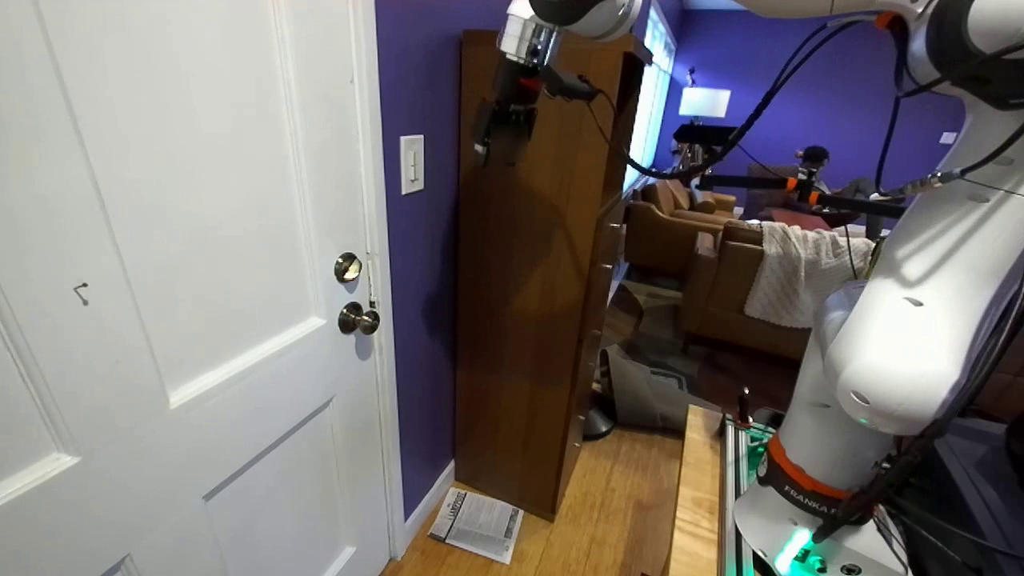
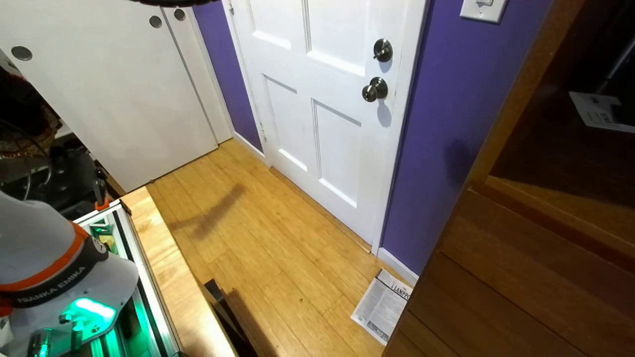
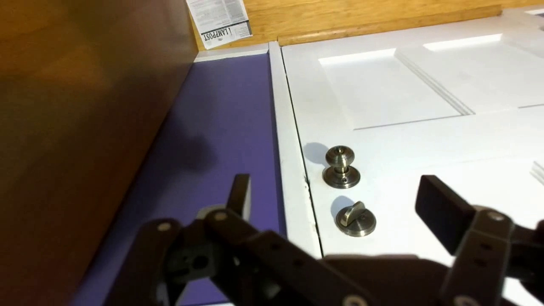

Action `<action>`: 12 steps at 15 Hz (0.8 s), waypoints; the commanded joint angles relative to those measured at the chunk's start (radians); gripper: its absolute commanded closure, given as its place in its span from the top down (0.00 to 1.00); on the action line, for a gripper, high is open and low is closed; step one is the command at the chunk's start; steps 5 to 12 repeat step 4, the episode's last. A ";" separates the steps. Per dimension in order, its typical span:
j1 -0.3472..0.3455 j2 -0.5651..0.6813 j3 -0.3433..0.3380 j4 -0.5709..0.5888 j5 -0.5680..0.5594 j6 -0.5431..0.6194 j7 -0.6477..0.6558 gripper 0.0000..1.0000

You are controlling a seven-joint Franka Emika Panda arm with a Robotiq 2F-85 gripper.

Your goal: Push the top light switch to the right, push the top bottom light switch to the right

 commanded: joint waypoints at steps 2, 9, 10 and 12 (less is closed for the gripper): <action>0.008 -0.032 -0.005 -0.030 0.000 -0.013 -0.016 1.00; 0.008 -0.031 -0.005 -0.024 0.001 -0.013 -0.016 1.00; 0.008 -0.031 -0.005 -0.024 0.001 -0.013 -0.016 1.00; 0.008 -0.031 -0.005 -0.024 0.001 -0.013 -0.016 1.00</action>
